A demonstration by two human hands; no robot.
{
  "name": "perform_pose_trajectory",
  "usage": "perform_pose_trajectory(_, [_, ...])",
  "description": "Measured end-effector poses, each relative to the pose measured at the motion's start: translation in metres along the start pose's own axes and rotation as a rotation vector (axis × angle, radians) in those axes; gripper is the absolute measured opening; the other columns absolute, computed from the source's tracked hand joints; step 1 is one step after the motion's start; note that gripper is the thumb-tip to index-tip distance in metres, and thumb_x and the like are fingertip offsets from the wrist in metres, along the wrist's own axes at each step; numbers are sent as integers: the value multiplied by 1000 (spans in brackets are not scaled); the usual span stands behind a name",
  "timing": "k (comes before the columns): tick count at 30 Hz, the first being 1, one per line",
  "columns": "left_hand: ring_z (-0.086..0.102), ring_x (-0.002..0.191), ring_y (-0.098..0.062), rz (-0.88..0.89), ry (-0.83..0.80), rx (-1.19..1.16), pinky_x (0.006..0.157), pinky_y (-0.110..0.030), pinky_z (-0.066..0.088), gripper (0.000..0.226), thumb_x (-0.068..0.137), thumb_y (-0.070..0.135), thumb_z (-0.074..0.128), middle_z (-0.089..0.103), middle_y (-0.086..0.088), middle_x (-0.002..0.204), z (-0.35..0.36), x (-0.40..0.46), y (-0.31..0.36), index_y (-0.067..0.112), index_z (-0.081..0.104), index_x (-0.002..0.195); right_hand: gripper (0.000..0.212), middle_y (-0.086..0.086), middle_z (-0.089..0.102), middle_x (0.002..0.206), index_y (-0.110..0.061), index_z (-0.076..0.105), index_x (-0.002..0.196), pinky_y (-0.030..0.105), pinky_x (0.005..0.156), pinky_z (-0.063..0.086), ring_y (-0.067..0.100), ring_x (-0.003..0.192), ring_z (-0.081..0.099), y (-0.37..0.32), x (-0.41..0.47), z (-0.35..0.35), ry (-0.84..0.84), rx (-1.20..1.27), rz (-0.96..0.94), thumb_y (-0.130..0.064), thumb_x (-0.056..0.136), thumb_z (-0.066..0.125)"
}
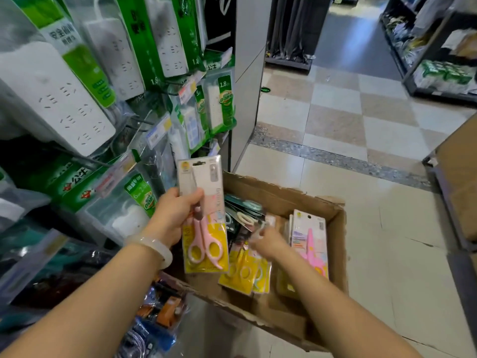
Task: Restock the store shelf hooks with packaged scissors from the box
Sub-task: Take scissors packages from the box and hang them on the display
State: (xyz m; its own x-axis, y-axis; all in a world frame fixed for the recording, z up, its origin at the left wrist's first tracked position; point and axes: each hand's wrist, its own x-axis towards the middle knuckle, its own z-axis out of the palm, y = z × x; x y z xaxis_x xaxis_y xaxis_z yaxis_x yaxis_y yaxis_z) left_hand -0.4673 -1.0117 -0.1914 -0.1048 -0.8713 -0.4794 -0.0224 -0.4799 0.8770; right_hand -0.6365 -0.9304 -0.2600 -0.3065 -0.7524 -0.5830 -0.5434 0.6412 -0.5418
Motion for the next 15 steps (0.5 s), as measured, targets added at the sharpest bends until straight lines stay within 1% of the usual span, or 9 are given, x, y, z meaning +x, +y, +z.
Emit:
perform_pose_trajectory(1, [63, 84, -25, 12, 13, -17, 68, -35, 55, 23, 91, 12, 58, 68, -12, 95, -7, -1, -1, 6, 56, 113, 32, 15, 55, 113, -9, 50, 115, 36, 88, 47, 27, 99, 58, 4, 2, 13, -7, -125, 32, -30, 91, 55])
perform_pose_trajectory(2, [63, 85, -25, 20, 23, -30, 69, -33, 55, 21, 91, 11, 57, 67, -11, 96, -13, -3, -2, 7, 56, 112, 47, 15, 50, 123, -6, 43, 124, 35, 91, 46, 29, 112, 54, 7, 5, 25, 25, -156, 67, -32, 89, 59])
perform_pose_trajectory(3, [63, 84, -24, 25, 33, -44, 72, -34, 54, 16, 92, 11, 55, 67, -9, 96, -18, -5, -4, 10, 56, 108, 58, 14, 46, 129, -5, 38, 127, 36, 93, 45, 31, 118, 51, 9, 5, 34, 98, -128, 101, -35, 85, 64])
perform_pose_trajectory(6, [62, 79, -21, 39, 30, -80, 75, -35, 51, 6, 93, 9, 53, 66, -7, 91, -28, -12, -6, 14, 56, 94, 74, 13, 36, 131, -10, 27, 133, 37, 92, 44, 33, 119, 49, 12, 17, 53, 286, -31, 172, -33, 79, 72])
perform_pose_trajectory(9, [64, 80, -21, 50, 23, -75, 71, -34, 53, 6, 92, 9, 54, 67, -6, 88, -34, -15, -10, 12, 57, 96, 70, 18, 32, 132, -9, 22, 136, 38, 89, 46, 37, 111, 54, 12, 29, 56, 374, 96, 231, -15, 83, 68])
perform_pose_trajectory(11, [66, 82, -22, 45, 7, -85, 73, -36, 54, 8, 91, 9, 55, 69, -8, 92, -37, -16, -13, 13, 58, 98, 73, 21, 38, 134, -5, 20, 139, 38, 88, 47, 38, 110, 55, 12, 32, 53, 408, 212, 310, -12, 83, 67])
perform_pose_trajectory(12, [66, 83, -23, 43, -3, -99, 74, -36, 54, 8, 92, 10, 55, 69, -8, 94, -37, -18, -14, 13, 58, 98, 73, 20, 45, 131, -2, 23, 138, 39, 89, 46, 38, 112, 55, 12, 34, 51, 412, 266, 330, -14, 83, 68])
perform_pose_trajectory(13, [66, 84, -23, 41, -11, -113, 73, -36, 54, 7, 92, 11, 54, 69, -8, 95, -37, -19, -15, 14, 58, 98, 68, 19, 52, 126, 0, 30, 135, 38, 89, 47, 37, 112, 56, 13, 33, 50, 406, 287, 332, -16, 82, 69])
perform_pose_trajectory(15, [65, 82, -22, 46, -23, -139, 70, -34, 54, 10, 92, 12, 54, 68, -9, 96, -34, -22, -14, 11, 56, 102, 43, 19, 62, 117, 2, 51, 120, 36, 87, 48, 36, 109, 58, 14, 26, 46, 379, 241, 309, -18, 84, 64])
